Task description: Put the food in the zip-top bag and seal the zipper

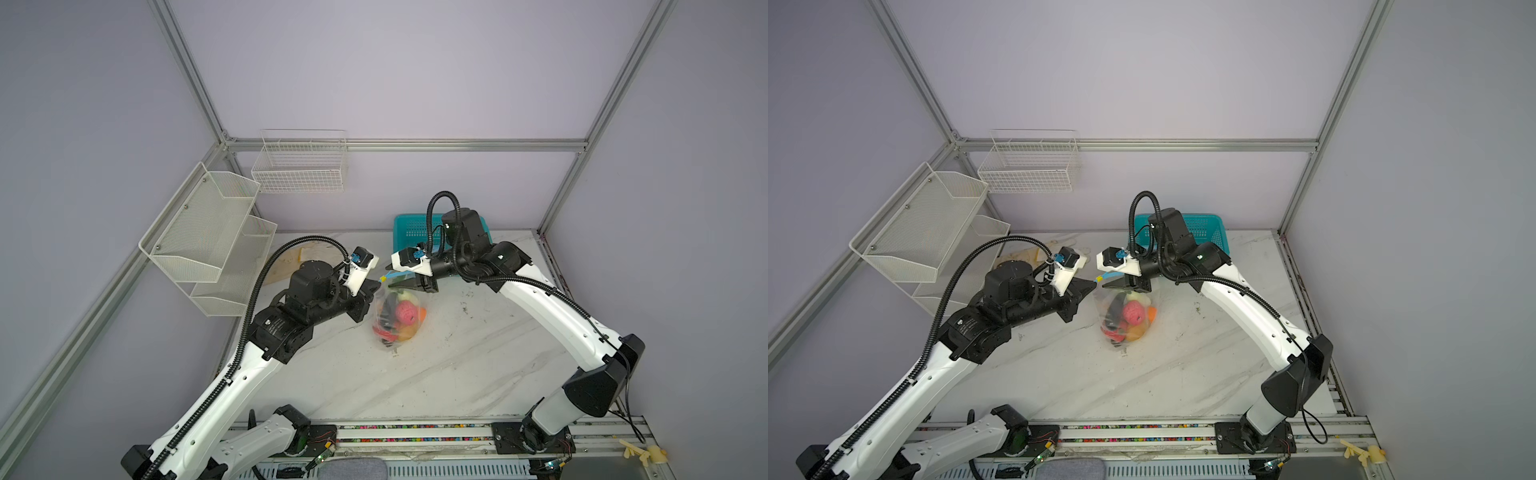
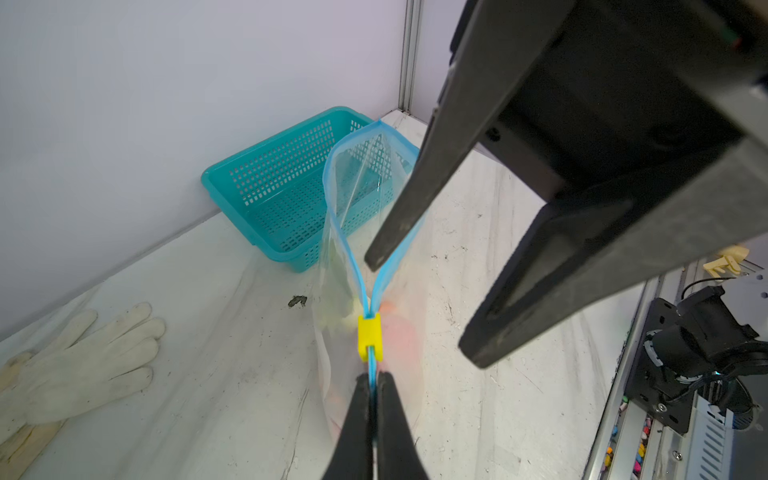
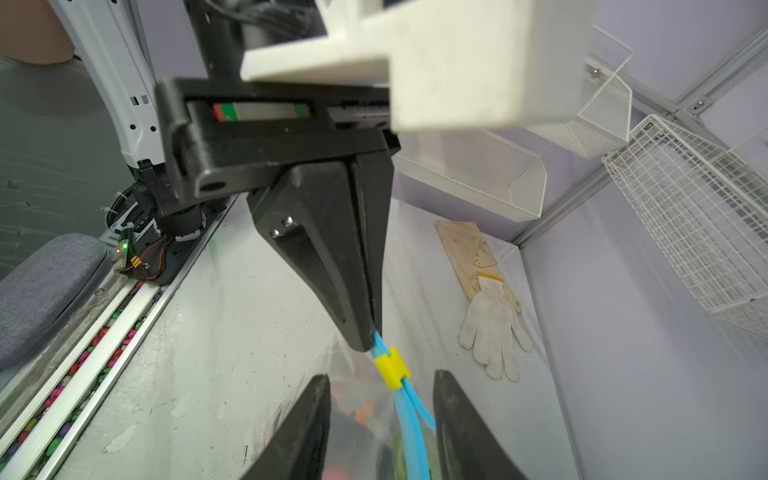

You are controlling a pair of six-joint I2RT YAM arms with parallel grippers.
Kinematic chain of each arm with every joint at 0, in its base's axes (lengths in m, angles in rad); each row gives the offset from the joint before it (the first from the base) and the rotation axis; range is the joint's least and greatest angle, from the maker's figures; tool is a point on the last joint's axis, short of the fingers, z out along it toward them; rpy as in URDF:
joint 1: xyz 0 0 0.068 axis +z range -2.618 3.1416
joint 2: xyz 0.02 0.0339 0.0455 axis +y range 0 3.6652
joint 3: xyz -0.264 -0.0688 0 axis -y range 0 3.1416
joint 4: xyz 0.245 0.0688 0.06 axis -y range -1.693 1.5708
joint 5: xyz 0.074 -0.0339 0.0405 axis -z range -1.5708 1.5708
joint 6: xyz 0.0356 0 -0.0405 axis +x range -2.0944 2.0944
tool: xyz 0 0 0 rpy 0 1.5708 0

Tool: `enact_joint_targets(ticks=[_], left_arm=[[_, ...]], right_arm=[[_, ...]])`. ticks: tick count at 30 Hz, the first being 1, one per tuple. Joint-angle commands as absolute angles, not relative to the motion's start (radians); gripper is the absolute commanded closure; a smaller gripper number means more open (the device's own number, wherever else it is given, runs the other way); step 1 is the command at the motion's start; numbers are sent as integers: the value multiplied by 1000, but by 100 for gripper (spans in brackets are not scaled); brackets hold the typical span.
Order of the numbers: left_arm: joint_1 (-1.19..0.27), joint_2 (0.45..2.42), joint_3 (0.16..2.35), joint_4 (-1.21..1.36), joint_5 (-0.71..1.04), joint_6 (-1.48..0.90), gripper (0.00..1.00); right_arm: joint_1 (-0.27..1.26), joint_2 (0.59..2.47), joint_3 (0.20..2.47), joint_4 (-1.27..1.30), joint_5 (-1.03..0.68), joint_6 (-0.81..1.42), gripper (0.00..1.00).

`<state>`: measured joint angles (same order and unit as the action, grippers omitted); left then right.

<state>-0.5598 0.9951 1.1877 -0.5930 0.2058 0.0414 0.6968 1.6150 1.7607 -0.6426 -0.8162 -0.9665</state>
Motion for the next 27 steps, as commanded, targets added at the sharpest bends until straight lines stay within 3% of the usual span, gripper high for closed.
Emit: enact_joint_targets(ticks=[1, 6, 27], left_arm=[[-564, 955, 1258, -539, 210, 96, 100], [-563, 943, 1236, -517, 224, 116, 100], [-564, 923, 1186, -477, 239, 114, 100]], right_arm=[[703, 1628, 1815, -733, -809, -1057, 57], [713, 1671, 1866, -780, -795, -1087, 67], [743, 1729, 1909, -752, -856, -1122, 58]])
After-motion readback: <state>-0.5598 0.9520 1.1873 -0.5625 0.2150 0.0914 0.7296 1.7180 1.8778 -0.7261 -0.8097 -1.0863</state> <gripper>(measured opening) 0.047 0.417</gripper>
